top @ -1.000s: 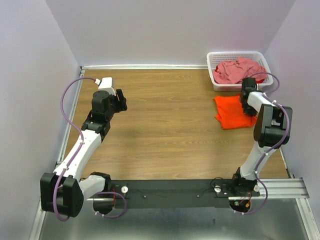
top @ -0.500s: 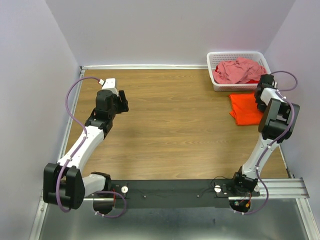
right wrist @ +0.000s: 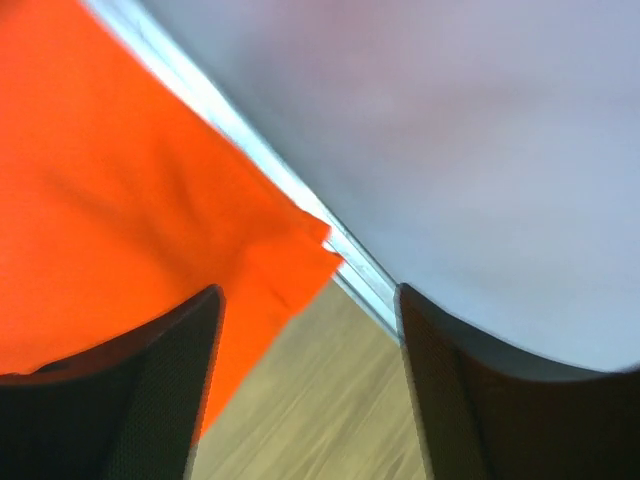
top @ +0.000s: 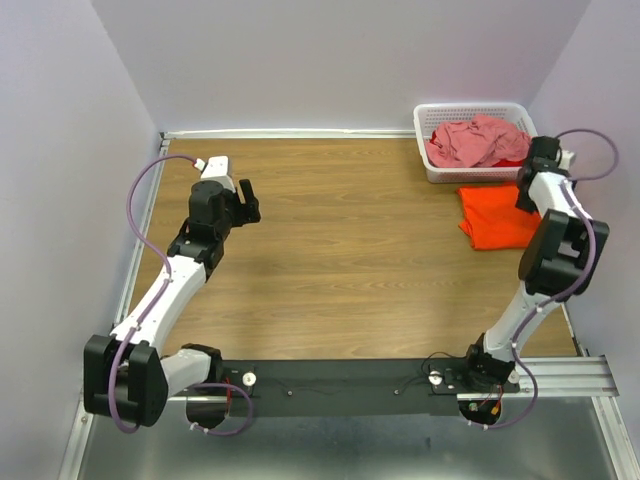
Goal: Fold and stack the t-shirts
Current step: Neatly place the folded tshirt to the corner, then reset both grippers
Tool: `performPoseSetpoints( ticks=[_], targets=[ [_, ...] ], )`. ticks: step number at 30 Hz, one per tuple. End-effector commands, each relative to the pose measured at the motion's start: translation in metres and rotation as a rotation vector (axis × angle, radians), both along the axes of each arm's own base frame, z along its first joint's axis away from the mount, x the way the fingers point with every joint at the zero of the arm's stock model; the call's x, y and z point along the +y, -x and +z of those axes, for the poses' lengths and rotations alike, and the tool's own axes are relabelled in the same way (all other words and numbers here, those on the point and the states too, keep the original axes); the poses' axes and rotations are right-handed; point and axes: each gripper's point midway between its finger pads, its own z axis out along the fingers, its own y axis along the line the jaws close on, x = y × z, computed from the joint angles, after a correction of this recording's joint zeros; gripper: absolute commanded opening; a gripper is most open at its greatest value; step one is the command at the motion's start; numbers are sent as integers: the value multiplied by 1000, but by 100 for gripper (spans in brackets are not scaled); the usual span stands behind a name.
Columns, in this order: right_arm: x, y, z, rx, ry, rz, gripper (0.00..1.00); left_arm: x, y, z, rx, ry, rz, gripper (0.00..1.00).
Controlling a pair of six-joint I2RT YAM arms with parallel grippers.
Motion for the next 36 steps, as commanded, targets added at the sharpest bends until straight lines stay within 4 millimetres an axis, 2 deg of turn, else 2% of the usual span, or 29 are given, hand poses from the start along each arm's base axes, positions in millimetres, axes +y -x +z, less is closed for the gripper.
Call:
performPoseSetpoints(
  ticks=[1, 2, 3, 5, 6, 8, 9, 12, 13, 18, 19, 21, 23, 25, 26, 27, 36],
  targets=[
    [12, 18, 79, -232, -6, -90, 83, -3, 9, 16, -30, 27, 11, 85],
    [19, 25, 103, -301, -17, -90, 86, -4, 11, 17, -27, 31, 13, 89],
    [25, 31, 115, -354, -39, -117, 94, -2, 15, 19, -18, 31, 26, 90],
    [40, 46, 129, -384, -92, -113, 100, -2, 18, 21, -1, 37, 43, 94],
    [48, 58, 150, -446, -102, -114, 100, -2, 23, 17, 27, 32, 45, 95],
    [61, 78, 161, -464, -133, -109, 100, -3, 25, 20, 39, 33, 39, 95],
    [68, 93, 177, -522, -138, -114, 100, -3, 29, 19, 58, 28, 38, 96],
    [92, 127, 209, -678, -169, -105, 100, 2, 33, 36, 46, 16, 49, 96],
    [99, 135, 204, -680, -182, -99, 100, 5, 34, 49, 23, 14, 67, 96],
    [138, 172, 226, -807, -214, -28, 100, 24, 55, 98, -91, 19, 133, 97],
    [144, 186, 235, -851, -220, -5, 100, 29, 59, 99, -96, 12, 151, 97],
    [154, 198, 245, -896, -231, 41, 100, 40, 72, 106, -128, 4, 192, 97],
    [159, 221, 259, -985, -215, 81, 100, 57, 87, 109, -156, -15, 262, 97],
    [161, 233, 269, -1047, -188, 113, 100, 66, 94, 114, -200, -25, 289, 97],
    [164, 241, 275, -1080, -179, 144, 100, 68, 97, 109, -209, -30, 297, 97],
    [165, 241, 271, -1062, -172, 171, 100, 71, 103, 119, -257, -12, 307, 97],
    [181, 242, 256, -1062, -223, 266, 100, 74, 121, 135, -343, 76, 325, 97]
  ],
)
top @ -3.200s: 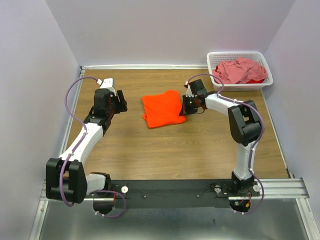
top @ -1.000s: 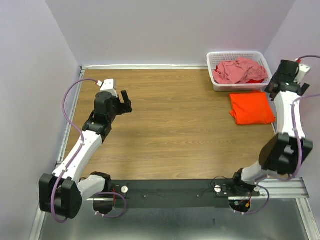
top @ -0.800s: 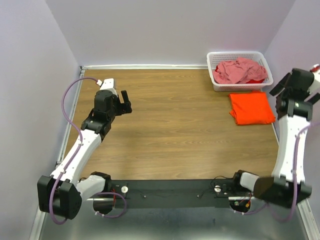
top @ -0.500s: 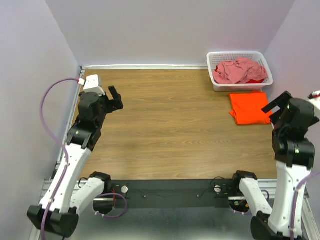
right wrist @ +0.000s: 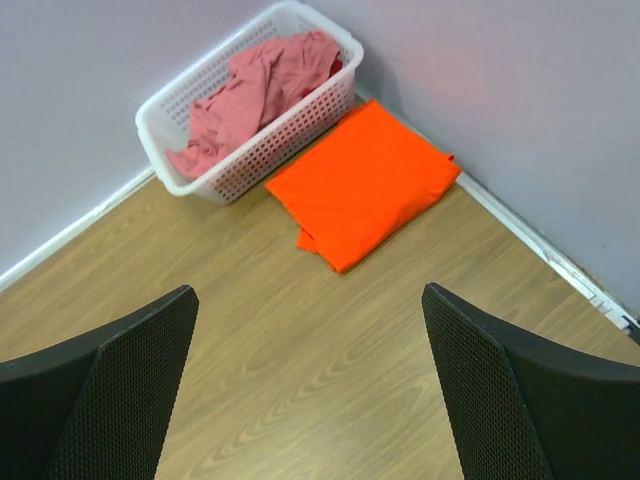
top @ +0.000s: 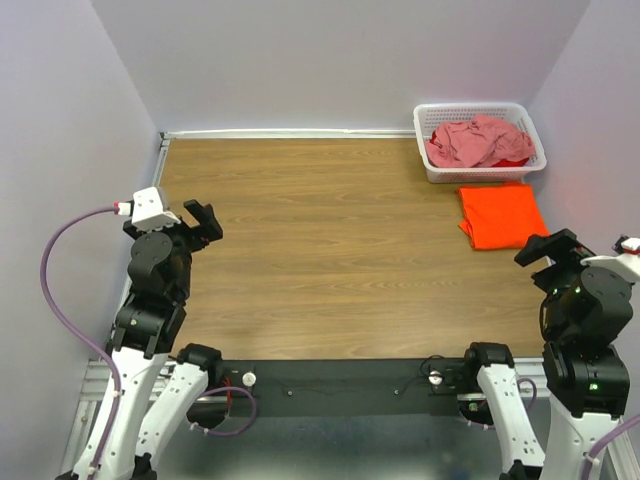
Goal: Fold and stack the t-shirts
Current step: Reset both grippers
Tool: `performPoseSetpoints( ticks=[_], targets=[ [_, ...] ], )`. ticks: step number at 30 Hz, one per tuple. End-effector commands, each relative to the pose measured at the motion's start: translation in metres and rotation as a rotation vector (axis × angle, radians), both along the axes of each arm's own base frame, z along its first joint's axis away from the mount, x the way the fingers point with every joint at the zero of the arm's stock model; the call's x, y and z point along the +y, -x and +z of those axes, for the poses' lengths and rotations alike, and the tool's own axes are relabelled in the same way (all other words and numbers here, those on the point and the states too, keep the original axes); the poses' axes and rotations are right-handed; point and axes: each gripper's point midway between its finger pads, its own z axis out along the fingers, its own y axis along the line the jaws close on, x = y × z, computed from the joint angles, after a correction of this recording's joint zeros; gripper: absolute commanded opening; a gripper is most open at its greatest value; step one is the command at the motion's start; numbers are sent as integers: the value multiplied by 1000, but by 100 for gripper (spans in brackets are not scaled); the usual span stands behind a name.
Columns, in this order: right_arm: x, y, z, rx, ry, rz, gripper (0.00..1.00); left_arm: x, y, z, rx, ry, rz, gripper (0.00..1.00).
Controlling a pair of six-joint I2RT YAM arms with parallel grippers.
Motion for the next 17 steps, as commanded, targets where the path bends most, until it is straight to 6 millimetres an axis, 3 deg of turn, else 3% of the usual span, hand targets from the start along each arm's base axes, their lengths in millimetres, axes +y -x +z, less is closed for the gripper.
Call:
performPoseSetpoints(
  ticks=[1, 6, 17],
  targets=[
    [10, 1, -3, -5, 10, 68, 100, 10, 10, 13, -62, 62, 59, 99],
    [15, 2, -1, -18, 25, 106, 100, 16, 31, 27, -152, 120, 67, 99],
    [24, 2, 4, -41, 36, 170, 100, 19, 51, 30, -184, 181, 70, 99]
  ],
)
